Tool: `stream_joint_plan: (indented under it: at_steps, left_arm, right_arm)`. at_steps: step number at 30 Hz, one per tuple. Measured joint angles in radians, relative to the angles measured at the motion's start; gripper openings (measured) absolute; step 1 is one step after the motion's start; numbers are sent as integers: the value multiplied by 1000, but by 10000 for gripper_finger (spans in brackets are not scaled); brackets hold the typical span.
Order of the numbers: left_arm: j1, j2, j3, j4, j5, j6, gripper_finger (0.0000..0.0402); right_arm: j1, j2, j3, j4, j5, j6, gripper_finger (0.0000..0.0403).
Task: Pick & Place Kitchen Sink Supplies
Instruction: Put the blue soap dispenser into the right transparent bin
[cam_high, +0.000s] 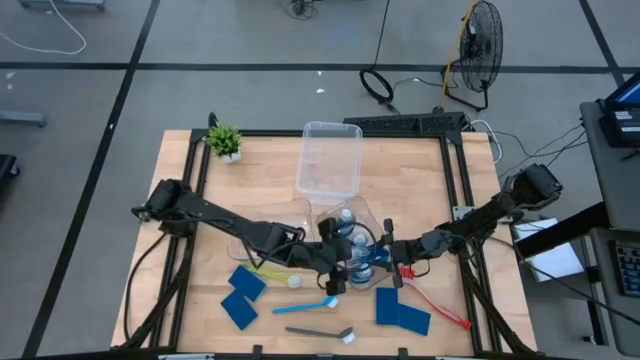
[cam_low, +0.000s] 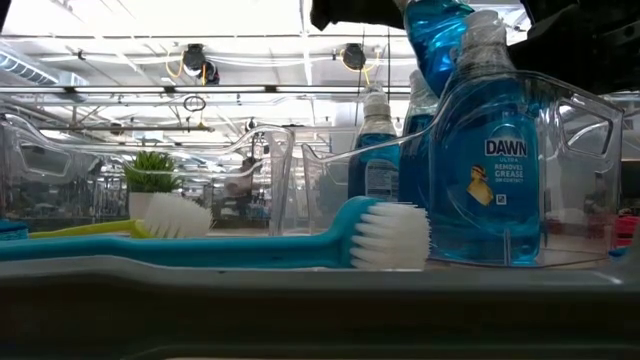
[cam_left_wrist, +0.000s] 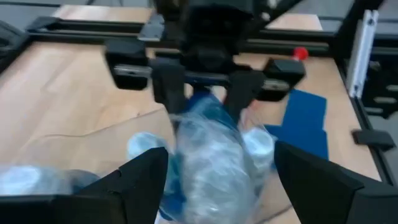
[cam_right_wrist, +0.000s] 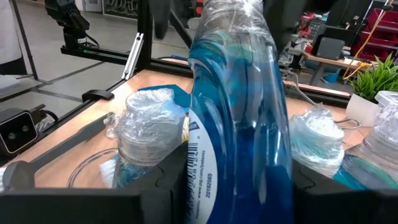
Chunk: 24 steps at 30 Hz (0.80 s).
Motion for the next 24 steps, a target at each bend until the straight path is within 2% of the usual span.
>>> stream_joint_plan:
  at_steps: [5, 9, 11, 17, 24]
  left_arm:
    - [12, -2, 0, 26, 36, 10, 245]
    - [24, -2, 0, 51, 103, 46, 174]
    - [35, 3, 0, 50, 102, 51, 139]
    - [62, 4, 2, 20, 124, -14, 139]
    - [66, 0, 10, -72, 141, -96, 137]
  right_arm:
    - [0, 0, 0, 2, -2, -1, 134]
    - [1, 0, 0, 3, -14, -2, 134]
    - [1, 0, 0, 3, -7, 7, 134]
    - [0, 1, -2, -2, 5, 17, 148]
    - [-2, -33, -1, -9, 9, 44, 205]
